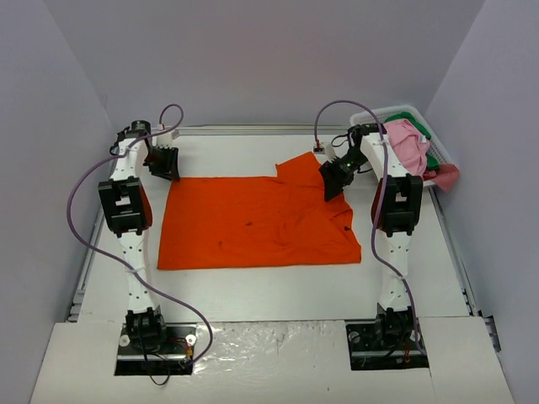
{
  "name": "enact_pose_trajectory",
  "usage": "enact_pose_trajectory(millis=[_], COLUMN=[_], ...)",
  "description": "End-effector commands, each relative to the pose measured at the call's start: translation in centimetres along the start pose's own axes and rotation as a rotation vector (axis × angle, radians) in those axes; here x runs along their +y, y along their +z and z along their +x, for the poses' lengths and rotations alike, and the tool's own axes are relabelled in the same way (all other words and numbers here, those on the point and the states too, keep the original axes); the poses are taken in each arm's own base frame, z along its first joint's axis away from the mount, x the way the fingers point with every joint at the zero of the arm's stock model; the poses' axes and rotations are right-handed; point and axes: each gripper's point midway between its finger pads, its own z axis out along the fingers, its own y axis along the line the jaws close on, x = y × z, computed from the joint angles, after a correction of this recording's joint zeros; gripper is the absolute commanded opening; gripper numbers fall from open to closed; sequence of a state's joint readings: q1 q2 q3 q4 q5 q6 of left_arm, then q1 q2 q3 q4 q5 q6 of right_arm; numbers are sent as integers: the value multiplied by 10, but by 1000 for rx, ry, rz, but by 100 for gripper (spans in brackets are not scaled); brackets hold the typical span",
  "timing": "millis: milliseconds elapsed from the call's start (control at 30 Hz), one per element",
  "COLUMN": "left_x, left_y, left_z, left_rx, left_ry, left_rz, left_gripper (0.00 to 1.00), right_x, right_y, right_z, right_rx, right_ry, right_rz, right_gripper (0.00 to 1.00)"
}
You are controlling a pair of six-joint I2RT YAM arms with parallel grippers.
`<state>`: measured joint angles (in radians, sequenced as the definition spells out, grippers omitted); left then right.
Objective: Fold and stack the t-shirts
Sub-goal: Grap the side of the flattened tshirt furthest away from the robot with both arms
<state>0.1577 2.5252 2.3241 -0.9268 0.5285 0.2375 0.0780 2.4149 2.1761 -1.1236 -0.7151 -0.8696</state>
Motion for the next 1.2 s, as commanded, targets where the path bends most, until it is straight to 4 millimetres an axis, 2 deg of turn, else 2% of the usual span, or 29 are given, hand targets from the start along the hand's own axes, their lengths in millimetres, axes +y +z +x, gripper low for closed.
enact_pose_trajectory(millis=[0, 167, 367, 567, 667, 800, 933, 1067, 1167], left_x=[11, 11, 3, -6, -11, -12, -10, -11, -14], left_y=[6, 13, 15, 20, 22, 20, 17, 5, -2], left_z=[19, 23, 29, 41, 45, 47, 44, 34, 27], left_rx=[74, 114, 167, 194, 199, 201, 163, 108, 69], left_ry=[3, 39, 98, 110, 107, 101, 69, 54, 41], left_rz=[-90, -158, -234, -235, -222, -247, -292, -332, -333], left_gripper=[35, 33, 15, 4, 2, 3, 2, 2, 3], right_x=[16, 17, 18, 18, 18, 17, 6, -24, -55], right_y=[-10, -11, -13, -14, -18, -28, -46, -49, -52], right_z=[3, 4, 7, 7, 3, -13, -48, -76, -96], right_rx=[5, 7, 14, 14, 3, -40, -156, -254, -323], right_ry=[11, 11, 5, 5, -3, -12, -32, 32, 98], right_rz=[-36, -34, -26, -21, -11, 15, 96, 205, 298], right_gripper=[59, 60, 61, 61, 61, 61, 62, 62, 63])
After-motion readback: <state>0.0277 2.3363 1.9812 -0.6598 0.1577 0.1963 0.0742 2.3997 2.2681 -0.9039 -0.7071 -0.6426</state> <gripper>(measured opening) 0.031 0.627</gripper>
